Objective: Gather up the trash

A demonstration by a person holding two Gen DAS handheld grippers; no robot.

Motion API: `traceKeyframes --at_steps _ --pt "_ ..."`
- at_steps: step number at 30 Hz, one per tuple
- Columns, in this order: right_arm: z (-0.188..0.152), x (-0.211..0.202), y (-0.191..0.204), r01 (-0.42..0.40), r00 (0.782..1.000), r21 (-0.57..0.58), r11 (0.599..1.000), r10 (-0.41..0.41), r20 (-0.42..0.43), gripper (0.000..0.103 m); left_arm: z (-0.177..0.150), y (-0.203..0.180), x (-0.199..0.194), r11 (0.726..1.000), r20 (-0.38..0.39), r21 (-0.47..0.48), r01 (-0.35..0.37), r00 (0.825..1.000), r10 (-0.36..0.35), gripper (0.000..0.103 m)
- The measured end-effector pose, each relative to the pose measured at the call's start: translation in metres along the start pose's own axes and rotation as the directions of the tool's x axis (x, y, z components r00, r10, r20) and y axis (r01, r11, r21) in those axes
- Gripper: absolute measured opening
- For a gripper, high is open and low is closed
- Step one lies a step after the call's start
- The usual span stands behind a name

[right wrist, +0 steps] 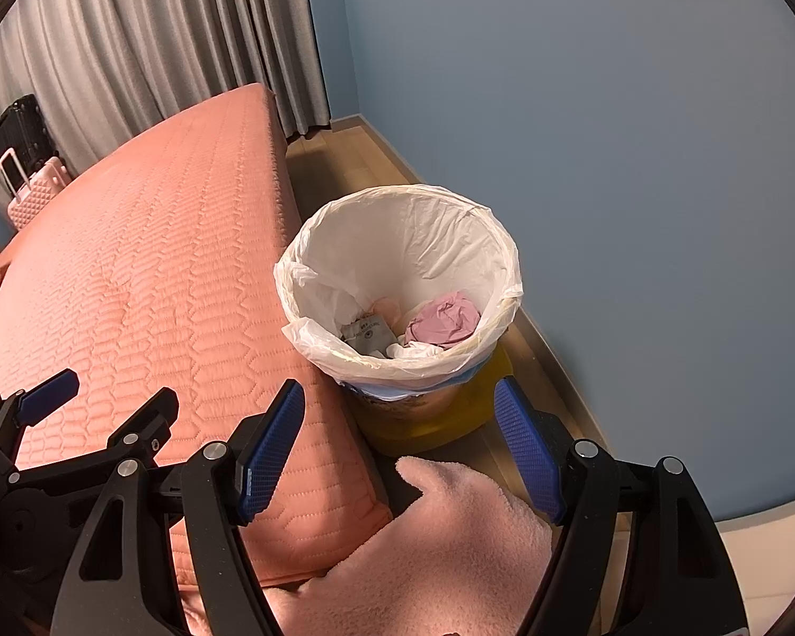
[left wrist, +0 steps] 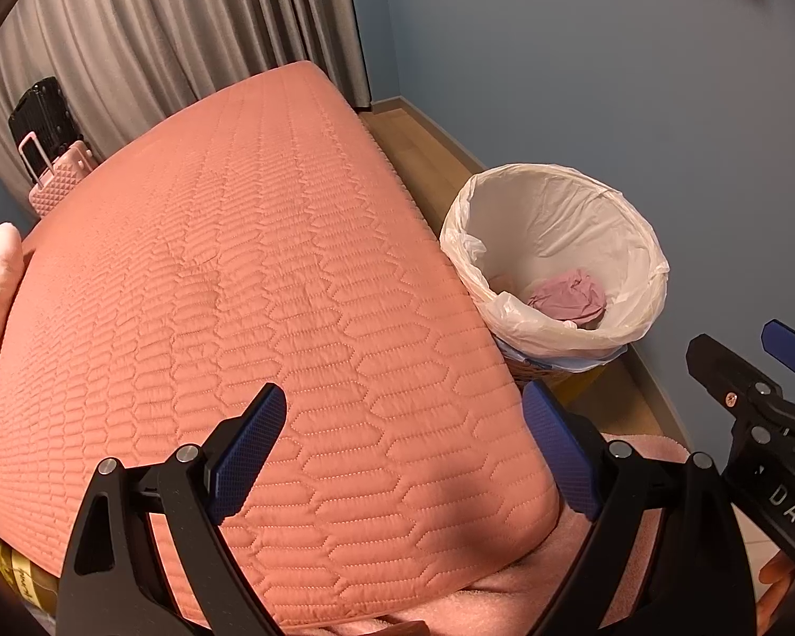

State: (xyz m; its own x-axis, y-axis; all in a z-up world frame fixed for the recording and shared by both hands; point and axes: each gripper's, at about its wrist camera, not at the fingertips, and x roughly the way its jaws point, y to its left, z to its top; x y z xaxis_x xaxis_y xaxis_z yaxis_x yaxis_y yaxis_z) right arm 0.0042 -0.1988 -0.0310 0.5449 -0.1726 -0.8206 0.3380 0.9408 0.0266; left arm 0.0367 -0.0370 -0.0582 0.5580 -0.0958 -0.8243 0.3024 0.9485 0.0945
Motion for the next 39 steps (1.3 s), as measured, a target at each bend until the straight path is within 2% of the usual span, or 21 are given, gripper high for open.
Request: traceKeyframes --at_steps 11,39 --pt "-0.002 0.001 -0.004 0.002 1.0 0.011 1.0 -0.002 -0.001 0.072 0.0 -0.004 0.006 1.0 -0.031 -0.009 -0.001 1.0 0.0 0.087" --pt "0.007 0.0 -0.008 0.011 1.0 0.031 0.999 -0.012 0.013 0.072 0.014 -0.013 0.006 1.0 -0.001 0.007 -0.007 1.0 0.007 0.087"
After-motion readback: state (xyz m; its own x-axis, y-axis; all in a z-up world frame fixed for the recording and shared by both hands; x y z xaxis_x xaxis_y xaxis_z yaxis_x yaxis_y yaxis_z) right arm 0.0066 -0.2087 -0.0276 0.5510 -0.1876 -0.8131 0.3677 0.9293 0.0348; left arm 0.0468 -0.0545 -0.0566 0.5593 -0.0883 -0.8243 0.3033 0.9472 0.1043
